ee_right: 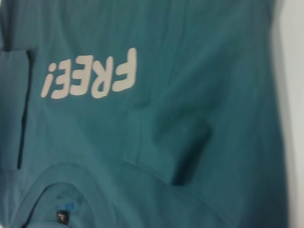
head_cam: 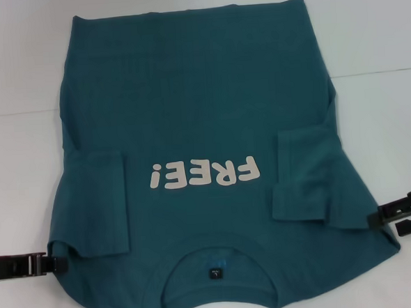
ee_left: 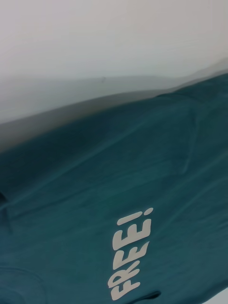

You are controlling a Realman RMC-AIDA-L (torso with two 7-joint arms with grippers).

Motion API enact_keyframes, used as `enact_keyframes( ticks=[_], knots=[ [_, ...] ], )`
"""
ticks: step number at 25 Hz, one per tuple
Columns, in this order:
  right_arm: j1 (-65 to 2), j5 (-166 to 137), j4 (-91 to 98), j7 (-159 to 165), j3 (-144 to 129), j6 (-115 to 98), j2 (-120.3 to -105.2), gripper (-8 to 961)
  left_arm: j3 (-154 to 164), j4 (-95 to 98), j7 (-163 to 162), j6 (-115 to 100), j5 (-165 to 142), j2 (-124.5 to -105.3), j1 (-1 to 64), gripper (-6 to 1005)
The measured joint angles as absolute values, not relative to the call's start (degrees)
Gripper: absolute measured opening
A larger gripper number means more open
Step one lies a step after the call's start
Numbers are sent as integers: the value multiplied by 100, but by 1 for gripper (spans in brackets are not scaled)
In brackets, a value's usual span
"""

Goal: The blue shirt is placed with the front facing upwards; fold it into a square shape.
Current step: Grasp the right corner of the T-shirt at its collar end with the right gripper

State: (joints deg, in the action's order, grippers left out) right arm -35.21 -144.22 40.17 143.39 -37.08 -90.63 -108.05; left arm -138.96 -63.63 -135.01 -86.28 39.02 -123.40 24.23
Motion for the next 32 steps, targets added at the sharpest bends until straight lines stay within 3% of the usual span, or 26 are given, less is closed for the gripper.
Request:
enact_keyframes(
  ticks=[7, 32],
  knots=[
    [-3465, -14612, 4020, 14350, -3734, -9078, -10756, 857, -13886, -6355, -13497, -8629, 3902, -12345, 2426, 33],
    [-3542, -14598, 3940, 14333, -3770, -8877, -10984, 858, -13896, -6297, -13434, -8640, 4026, -12324, 2429, 32]
  ],
)
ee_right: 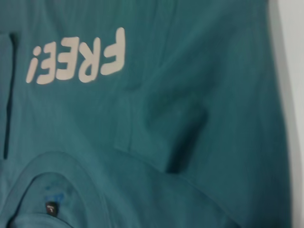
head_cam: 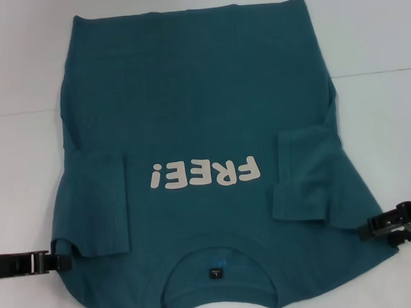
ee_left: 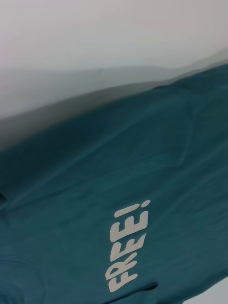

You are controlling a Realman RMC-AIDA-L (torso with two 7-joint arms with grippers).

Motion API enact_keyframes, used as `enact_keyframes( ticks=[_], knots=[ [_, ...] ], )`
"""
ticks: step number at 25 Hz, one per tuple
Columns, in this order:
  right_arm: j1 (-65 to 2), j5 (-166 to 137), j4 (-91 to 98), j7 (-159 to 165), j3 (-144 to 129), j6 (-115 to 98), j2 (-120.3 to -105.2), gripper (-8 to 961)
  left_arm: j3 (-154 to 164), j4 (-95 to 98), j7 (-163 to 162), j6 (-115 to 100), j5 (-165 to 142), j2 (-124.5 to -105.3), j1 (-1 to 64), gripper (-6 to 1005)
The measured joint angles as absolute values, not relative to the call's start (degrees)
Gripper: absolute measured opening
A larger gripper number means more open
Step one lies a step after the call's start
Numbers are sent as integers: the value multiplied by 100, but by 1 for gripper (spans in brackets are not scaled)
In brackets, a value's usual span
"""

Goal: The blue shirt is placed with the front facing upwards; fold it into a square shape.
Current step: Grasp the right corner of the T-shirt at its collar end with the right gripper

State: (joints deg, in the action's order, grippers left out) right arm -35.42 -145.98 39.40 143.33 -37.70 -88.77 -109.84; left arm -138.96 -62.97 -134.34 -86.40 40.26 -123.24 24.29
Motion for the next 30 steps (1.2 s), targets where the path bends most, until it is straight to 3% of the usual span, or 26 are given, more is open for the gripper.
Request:
enact_keyframes(
  ticks=[12, 21, 30],
  knots=[
    [-3662, -14405, 3973, 14289, -3805, -8770, -11044, 858, -13895, -6292, -13429, -8640, 4035, -12322, 2453, 33],
    [-3454, -14516, 4080, 14304, -3803, -8949, -10777, 857, -13864, -6277, -13429, -8640, 4035, -12330, 2452, 32],
    [-3417, -14651, 4059, 14267, -3832, -8903, -10894, 857, -13857, -6275, -13429, -8639, 4034, -12339, 2455, 32]
  ],
)
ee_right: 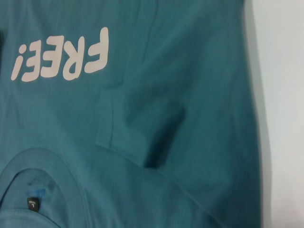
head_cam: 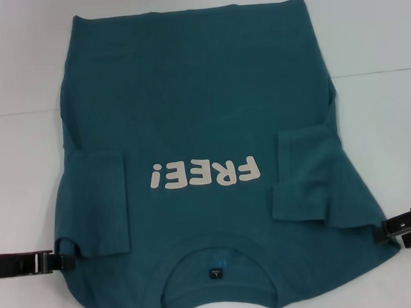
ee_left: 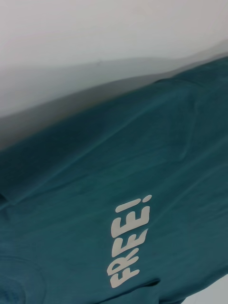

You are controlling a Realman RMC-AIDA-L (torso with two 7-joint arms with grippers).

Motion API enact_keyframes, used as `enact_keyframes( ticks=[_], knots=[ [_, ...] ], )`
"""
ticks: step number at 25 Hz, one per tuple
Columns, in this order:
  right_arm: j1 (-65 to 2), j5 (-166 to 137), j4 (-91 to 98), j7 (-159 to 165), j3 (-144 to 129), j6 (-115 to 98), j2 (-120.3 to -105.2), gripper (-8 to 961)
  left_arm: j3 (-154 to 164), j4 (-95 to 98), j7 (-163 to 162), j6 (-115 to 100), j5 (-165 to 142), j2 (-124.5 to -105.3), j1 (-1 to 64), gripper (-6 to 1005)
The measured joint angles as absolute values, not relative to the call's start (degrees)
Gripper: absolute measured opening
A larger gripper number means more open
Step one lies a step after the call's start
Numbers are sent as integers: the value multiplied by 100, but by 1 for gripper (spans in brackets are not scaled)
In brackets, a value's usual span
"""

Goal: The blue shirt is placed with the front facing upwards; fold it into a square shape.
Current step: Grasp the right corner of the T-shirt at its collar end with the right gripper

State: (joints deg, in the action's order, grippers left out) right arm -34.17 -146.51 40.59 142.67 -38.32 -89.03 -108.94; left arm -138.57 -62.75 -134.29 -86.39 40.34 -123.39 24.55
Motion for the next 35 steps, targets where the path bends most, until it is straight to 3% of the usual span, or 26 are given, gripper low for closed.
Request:
enact_keyframes(
  ticks=[23, 31, 35],
  knots=[
    [-3654, -14298, 4038, 14265, -3834, -8867, -11118, 858, -13892, -6217, -13386, -8640, 4034, -12322, 2467, 32],
    [-3420, -14315, 4202, 14326, -3779, -9027, -10842, 857, -13896, -6186, -13365, -8639, 4034, -12328, 2470, 32],
    [-3334, -14358, 4208, 14332, -3811, -9056, -10812, 858, -13892, -6141, -13362, -8633, 4035, -12328, 2483, 32]
  ],
)
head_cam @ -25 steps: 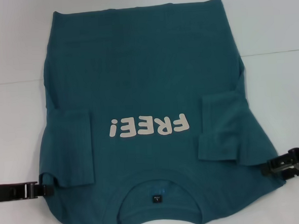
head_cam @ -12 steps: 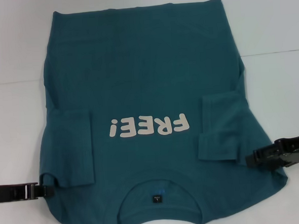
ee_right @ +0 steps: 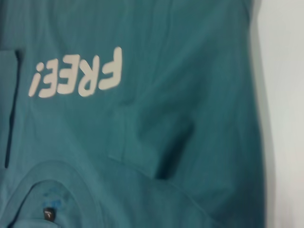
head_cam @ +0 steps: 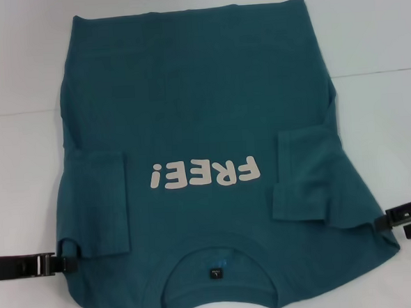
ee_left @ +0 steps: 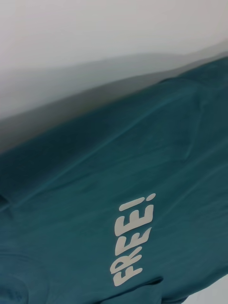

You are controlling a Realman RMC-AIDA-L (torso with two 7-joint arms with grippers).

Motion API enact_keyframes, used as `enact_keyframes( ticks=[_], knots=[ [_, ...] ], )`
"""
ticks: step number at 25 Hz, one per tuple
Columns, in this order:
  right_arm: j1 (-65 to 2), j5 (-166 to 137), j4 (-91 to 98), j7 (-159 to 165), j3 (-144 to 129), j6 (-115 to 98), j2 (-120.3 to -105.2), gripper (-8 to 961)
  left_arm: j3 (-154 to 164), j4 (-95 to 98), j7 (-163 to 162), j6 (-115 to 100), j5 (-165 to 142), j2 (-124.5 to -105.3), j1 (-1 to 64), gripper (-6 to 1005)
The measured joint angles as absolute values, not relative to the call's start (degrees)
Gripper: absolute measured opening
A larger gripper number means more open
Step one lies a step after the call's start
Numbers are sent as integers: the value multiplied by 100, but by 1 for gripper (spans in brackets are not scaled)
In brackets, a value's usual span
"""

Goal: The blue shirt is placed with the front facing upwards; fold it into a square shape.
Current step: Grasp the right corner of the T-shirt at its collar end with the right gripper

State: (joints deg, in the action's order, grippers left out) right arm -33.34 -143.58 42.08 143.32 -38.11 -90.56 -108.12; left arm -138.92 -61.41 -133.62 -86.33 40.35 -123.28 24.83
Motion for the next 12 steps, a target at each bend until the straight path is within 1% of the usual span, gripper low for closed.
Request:
enact_keyframes(
  ticks=[7, 12],
  knots=[
    [-3316, -14549, 4206, 14325, -3829, -9049, -10892, 858, -13895, -6134, -13359, -8628, 4043, -12322, 2523, 32],
    [-3343, -14586, 4169, 14326, -3832, -9010, -10916, 858, -13896, -6134, -13352, -8629, 4043, -12322, 2528, 32]
  ],
)
